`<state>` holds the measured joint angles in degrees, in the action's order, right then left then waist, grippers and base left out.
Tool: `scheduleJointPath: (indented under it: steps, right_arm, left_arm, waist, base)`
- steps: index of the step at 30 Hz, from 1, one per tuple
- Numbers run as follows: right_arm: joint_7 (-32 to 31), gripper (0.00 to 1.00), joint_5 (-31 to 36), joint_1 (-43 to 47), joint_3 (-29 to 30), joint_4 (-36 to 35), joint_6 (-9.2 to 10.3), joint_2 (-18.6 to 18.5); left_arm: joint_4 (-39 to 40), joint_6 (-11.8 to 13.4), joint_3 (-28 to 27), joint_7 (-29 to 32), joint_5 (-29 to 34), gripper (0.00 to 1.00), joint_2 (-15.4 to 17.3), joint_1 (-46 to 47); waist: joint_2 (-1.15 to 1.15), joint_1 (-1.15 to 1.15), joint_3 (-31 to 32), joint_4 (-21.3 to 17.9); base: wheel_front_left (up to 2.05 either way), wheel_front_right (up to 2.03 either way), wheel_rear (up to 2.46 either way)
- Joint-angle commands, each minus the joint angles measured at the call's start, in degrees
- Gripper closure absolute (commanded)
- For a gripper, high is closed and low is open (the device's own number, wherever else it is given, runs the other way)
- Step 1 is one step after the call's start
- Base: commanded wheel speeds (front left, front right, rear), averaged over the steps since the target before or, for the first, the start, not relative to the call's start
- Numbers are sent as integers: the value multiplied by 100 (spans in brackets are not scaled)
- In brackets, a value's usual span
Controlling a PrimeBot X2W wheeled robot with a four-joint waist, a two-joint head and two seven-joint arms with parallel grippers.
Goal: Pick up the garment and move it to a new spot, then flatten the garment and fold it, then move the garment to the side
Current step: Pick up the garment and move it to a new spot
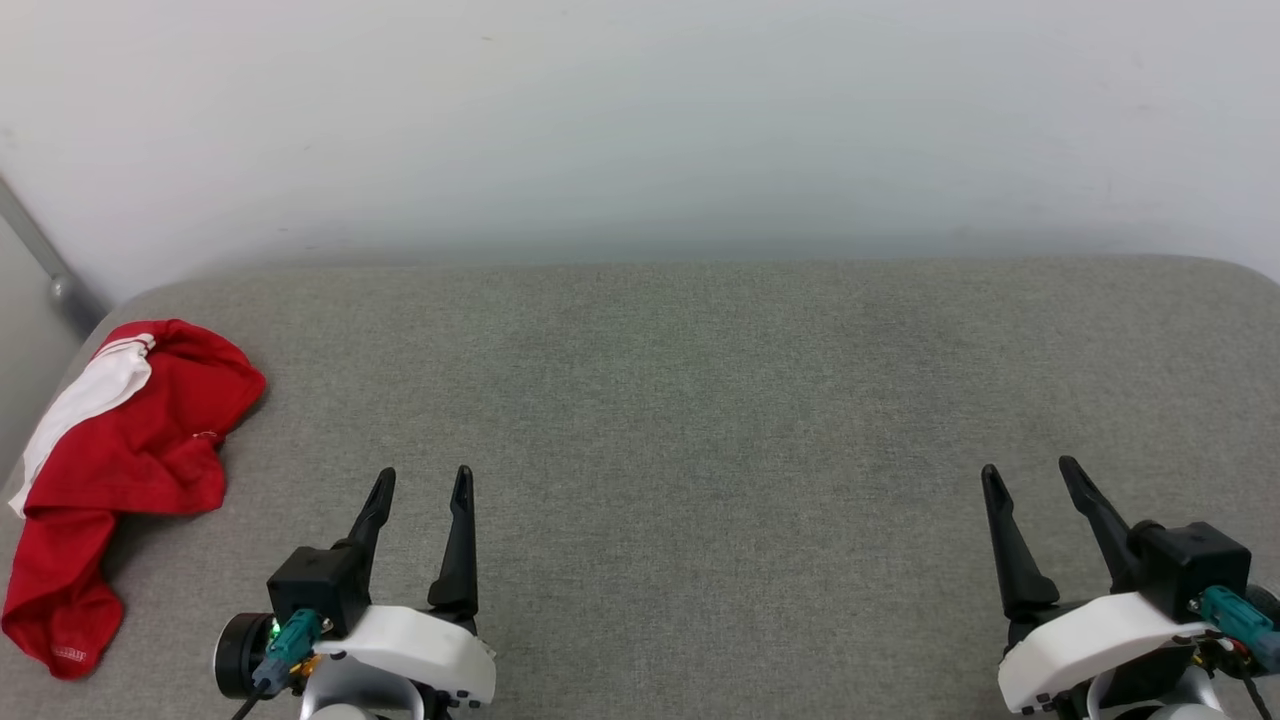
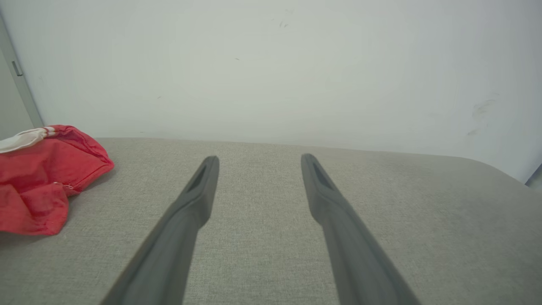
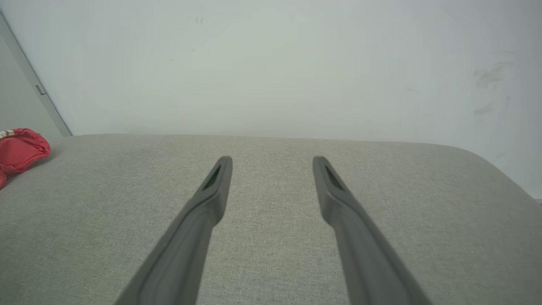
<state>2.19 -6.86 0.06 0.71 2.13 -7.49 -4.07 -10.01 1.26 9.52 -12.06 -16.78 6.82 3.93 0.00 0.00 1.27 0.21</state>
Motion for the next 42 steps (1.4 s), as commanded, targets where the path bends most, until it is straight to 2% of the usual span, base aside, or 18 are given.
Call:
scheduleJointPath:
  steps: [1, 13, 18, 27, 34, 42]
  right_arm:
    - [40, 0, 126, -12, -20, -25, 0, 14]
    - [157, 0, 599, -40, -43, 39, 1, 48]
    - [220, 0, 804, 13, -10, 17, 1, 60]
    - [298, 0, 1081, 67, -106, -28, 1, 89]
    - [393, 0, 896, -31, -218, 68, 2, 111]
    - [479, 0, 729, -106, -352, 105, 2, 122]
  left_arm:
    - [4, -12, -7, -51, 118, 0, 1, 55]
    - [-168, -65, -76, -186, 552, 0, -71, 47]
    - [-269, -83, -138, -235, 662, 0, -106, 110]
    - [-393, -99, -296, -329, 826, 0, -182, 224]
    - [-444, -152, -552, -316, 650, 0, -218, 188]
    - [-386, -149, -805, -316, 583, 0, -246, 56]
  waist:
    - [0, 0, 0, 3]
    - [0, 0, 15, 39]
    - [0, 0, 29, 230]
    - [0, 0, 28, 1271]
    - [0, 0, 23, 2070]
    - [0, 0, -4, 2574]
  base:
    - [0, 0, 0]
    - [0, 0, 0]
    - [0, 0, 0]
    - [0, 0, 0]
    - [0, 0, 0]
    - [0, 0, 0]
